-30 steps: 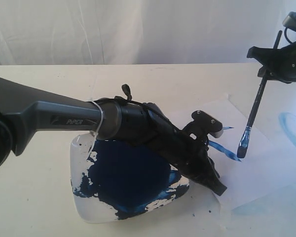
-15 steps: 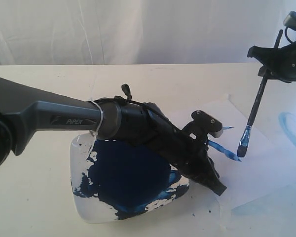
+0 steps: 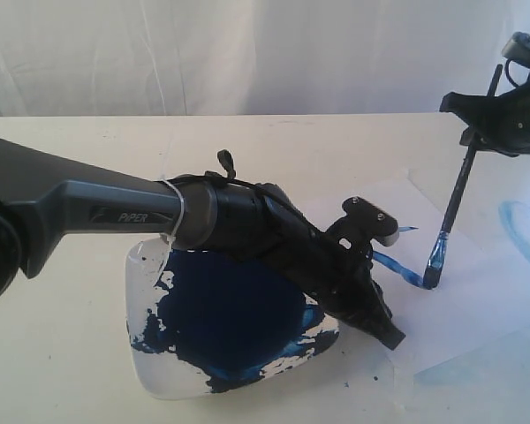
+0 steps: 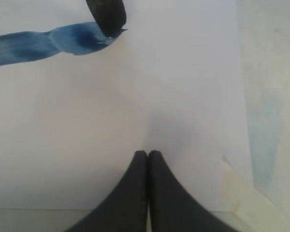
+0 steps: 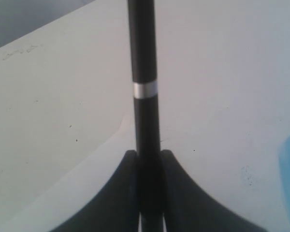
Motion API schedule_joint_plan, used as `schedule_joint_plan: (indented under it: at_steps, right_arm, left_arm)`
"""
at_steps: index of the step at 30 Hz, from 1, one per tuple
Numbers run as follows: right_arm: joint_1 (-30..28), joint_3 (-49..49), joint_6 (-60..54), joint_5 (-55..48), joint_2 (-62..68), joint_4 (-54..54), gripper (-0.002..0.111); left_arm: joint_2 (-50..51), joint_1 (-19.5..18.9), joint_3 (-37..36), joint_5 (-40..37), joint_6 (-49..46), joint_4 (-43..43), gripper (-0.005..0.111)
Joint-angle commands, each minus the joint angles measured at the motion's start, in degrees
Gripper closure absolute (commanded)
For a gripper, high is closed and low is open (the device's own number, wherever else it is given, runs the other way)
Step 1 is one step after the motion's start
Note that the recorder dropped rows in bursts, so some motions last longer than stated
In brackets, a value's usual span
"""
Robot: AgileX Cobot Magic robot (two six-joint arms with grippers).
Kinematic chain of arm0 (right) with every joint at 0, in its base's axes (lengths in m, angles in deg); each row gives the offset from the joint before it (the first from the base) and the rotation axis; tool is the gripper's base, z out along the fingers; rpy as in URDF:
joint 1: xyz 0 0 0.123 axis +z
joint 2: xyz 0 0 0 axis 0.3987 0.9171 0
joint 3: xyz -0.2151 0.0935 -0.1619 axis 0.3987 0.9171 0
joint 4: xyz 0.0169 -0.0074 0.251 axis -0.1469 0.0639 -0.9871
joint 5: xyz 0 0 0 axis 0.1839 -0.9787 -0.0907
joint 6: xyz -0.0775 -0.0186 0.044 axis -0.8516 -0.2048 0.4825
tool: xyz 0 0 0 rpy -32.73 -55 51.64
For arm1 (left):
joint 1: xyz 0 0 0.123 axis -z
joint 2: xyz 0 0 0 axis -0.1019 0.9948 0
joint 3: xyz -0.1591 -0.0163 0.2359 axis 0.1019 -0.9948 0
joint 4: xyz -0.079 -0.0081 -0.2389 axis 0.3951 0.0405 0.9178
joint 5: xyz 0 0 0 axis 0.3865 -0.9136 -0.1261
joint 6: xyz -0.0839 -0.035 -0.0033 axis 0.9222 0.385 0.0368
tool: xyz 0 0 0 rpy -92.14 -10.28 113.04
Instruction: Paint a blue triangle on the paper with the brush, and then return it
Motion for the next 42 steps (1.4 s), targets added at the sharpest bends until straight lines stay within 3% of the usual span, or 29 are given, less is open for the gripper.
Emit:
schedule_joint_plan:
  at_steps: [1,42]
  right_arm:
    - [-0.4,0.0,0.1,2.9,-0.1,-0.1,0.108]
    - [-0.4,-0.1,2.1,15.4,0.0,-0.4,0.108]
  left_arm:
    - [-0.7,-0.3,-0.2,-0.5,0.1,-0.1,0.107]
    - [-0.6,-0.3,-0.2,0.8,0.1,-0.1,0.107]
